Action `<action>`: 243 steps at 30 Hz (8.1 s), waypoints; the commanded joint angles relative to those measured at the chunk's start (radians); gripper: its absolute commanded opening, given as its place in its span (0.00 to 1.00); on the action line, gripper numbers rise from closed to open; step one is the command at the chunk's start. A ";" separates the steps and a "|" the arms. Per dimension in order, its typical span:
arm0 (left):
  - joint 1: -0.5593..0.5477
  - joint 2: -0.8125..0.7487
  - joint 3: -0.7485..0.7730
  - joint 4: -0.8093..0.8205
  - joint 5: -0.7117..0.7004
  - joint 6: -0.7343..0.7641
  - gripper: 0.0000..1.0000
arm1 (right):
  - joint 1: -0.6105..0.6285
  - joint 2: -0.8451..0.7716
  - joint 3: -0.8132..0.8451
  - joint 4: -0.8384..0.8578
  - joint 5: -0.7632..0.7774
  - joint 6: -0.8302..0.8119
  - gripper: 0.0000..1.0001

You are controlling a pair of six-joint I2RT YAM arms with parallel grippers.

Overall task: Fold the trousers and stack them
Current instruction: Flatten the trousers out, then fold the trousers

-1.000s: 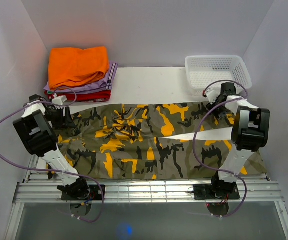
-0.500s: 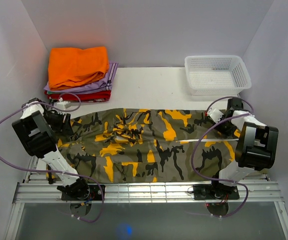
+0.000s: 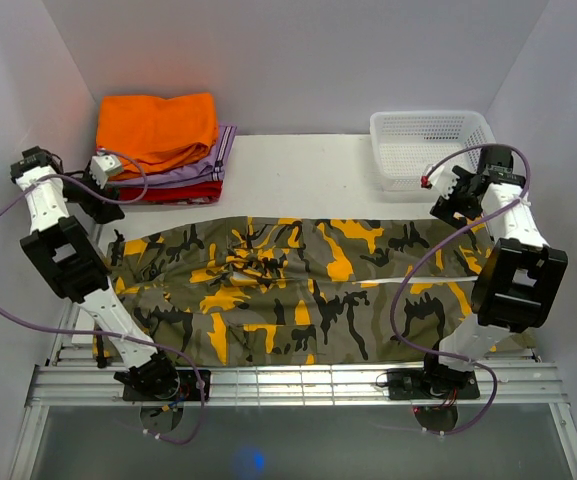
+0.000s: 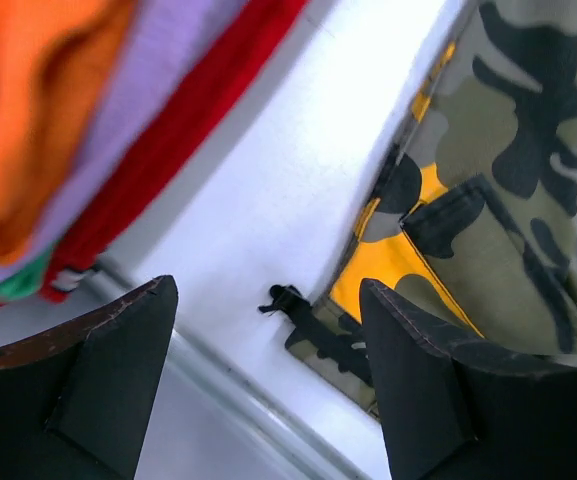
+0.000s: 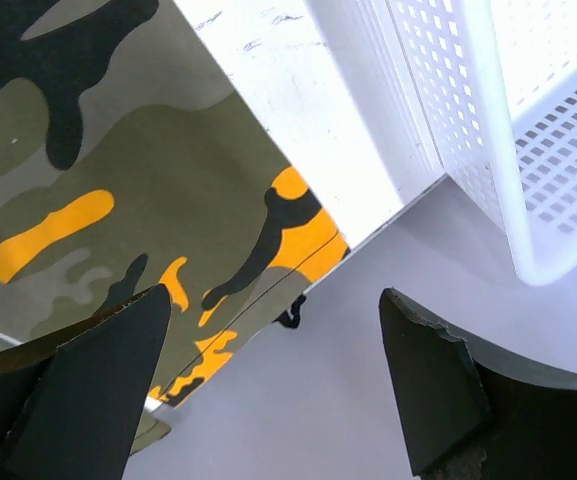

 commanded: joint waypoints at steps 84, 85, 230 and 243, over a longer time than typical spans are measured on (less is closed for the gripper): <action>-0.053 -0.050 -0.427 0.337 -0.078 0.034 0.00 | -0.196 0.706 0.596 -0.248 -0.332 -0.107 0.90; -0.055 -0.051 -0.431 0.337 -0.081 0.037 0.00 | -0.198 0.719 0.599 -0.271 -0.324 -0.109 0.90; 0.059 -0.548 -0.764 0.192 -0.075 -0.431 0.93 | -0.221 0.181 -0.097 -0.030 -0.161 0.723 0.21; 0.060 -0.571 -0.789 0.219 -0.104 -0.434 0.93 | -0.239 0.140 0.122 -0.171 -0.016 0.540 0.08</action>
